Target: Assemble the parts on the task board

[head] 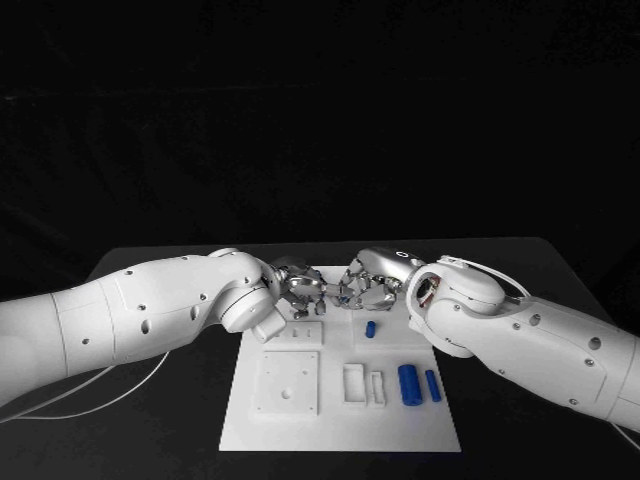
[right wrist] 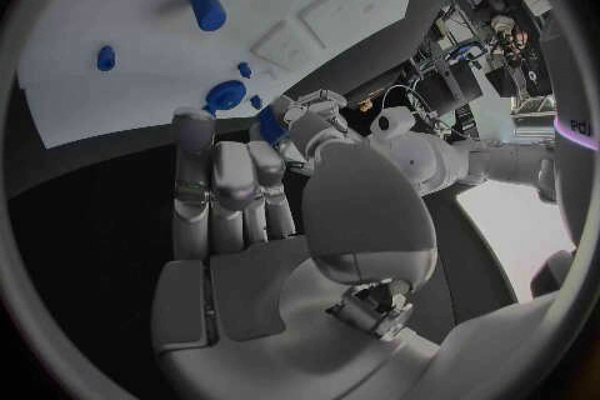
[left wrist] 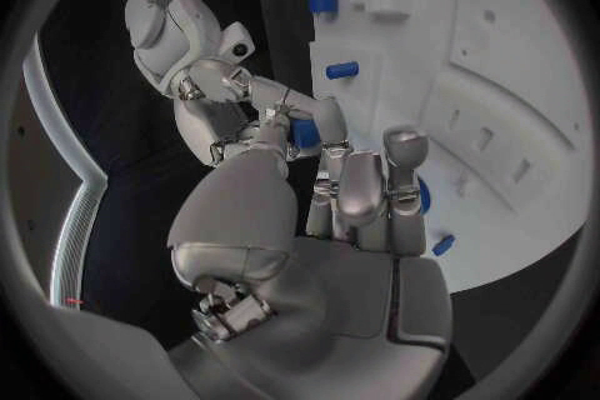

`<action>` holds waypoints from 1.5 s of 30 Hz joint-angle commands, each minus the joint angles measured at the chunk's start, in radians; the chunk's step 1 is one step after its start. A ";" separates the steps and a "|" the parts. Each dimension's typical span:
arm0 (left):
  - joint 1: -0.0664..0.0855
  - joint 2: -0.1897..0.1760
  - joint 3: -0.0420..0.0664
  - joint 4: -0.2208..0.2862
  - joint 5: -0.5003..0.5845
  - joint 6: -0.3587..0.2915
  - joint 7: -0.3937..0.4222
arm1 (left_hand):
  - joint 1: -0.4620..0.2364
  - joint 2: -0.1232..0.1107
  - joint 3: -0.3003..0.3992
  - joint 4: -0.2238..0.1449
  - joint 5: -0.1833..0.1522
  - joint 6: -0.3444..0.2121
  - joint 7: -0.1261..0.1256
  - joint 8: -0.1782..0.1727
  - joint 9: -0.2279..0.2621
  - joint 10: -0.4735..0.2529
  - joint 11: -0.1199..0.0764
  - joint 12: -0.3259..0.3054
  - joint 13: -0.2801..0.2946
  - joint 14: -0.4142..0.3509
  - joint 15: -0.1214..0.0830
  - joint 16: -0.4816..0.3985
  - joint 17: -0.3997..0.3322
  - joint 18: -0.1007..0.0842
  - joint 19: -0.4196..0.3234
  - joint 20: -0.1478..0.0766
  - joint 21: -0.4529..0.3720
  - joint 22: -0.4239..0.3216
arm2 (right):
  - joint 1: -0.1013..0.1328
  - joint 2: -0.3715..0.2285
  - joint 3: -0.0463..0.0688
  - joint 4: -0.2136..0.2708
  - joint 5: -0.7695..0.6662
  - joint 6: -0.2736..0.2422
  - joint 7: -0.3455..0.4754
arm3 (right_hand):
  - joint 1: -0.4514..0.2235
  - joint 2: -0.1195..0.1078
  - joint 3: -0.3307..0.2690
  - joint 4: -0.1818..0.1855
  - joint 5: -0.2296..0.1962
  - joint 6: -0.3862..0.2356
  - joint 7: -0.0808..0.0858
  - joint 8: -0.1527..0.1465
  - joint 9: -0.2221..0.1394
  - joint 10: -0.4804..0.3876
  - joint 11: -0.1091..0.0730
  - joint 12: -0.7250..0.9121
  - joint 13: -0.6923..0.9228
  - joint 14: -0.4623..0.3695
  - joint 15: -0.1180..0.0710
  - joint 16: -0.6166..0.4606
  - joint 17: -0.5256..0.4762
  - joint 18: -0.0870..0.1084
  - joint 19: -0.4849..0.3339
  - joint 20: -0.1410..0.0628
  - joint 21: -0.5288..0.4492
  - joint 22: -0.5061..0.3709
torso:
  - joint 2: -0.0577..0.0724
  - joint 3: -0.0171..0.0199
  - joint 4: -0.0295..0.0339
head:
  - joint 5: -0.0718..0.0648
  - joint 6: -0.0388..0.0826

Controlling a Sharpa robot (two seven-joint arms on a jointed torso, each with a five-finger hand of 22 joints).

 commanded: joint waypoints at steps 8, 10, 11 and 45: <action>-0.001 0.009 0.001 -0.008 0.013 0.016 0.006 | 0.003 0.036 -0.024 -0.036 0.003 -0.008 0.002 -0.004 -0.016 0.041 -0.001 -0.010 -0.005 -0.007 0.002 -0.013 -0.007 0.002 0.010 -0.001 -0.029 0.016 | 0.000 0.006 -0.001 0.003 -0.016 0.015 0.000 | 0.003 -0.006 0.001 0.008 0.007 0.008 -0.003 0.007 0.001 0.004 -0.004 0.005 0.001 0.001 -0.004 0.008 0.002 -0.004 0.005 -0.004 0.004 0.072 | 0.000 -0.0003 0.0012 | -0.002 0.005; -0.001 0.009 0.001 -0.008 0.015 0.015 0.007 | 0.005 0.039 -0.023 -0.037 0.004 -0.008 0.002 -0.004 -0.016 0.041 -0.001 -0.010 -0.006 -0.008 0.002 -0.013 -0.007 0.002 0.009 -0.001 -0.032 0.016 | 0.000 0.007 -0.001 0.005 -0.016 0.014 0.002 | 0.003 -0.006 0.001 0.008 0.007 0.008 -0.003 0.007 0.001 0.004 -0.004 0.005 0.001 0.001 -0.004 0.008 0.002 -0.004 0.005 -0.004 0.004 0.072 | 0.001 -0.0006 0.0009 | -0.002 0.005; -0.001 0.009 0.001 -0.009 0.015 0.015 0.007 | 0.005 0.039 -0.023 -0.037 0.004 -0.008 0.002 -0.004 -0.016 0.041 -0.001 -0.010 -0.006 -0.008 0.002 -0.013 -0.007 0.002 0.009 -0.001 -0.032 0.016 | 0.000 0.007 -0.001 0.005 -0.016 0.014 0.002 | 0.003 -0.006 0.001 0.008 0.007 0.008 -0.003 0.007 0.001 0.004 -0.004 0.005 0.001 0.001 -0.004 0.008 0.002 -0.004 0.005 -0.004 0.004 0.072 | 0.001 -0.0005 0.0010 | -0.002 0.005; -0.002 0.014 0.001 -0.019 0.063 -0.011 0.018 | 0.086 0.159 0.099 -0.219 0.173 -0.021 -0.001 -0.003 -0.007 0.041 -0.001 -0.023 -0.014 -0.012 0.002 -0.023 -0.015 -0.001 0.013 -0.002 -0.087 0.061 | 0.000 0.010 -0.001 0.000 -0.016 0.007 0.004 | 0.006 -0.006 -0.003 0.011 0.008 0.009 -0.003 0.007 0.001 0.004 -0.004 0.002 0.000 0.000 -0.004 0.005 0.000 -0.004 0.005 -0.005 -0.004 0.071 | 0.001 -0.0004 0.0000 | -0.004 -0.002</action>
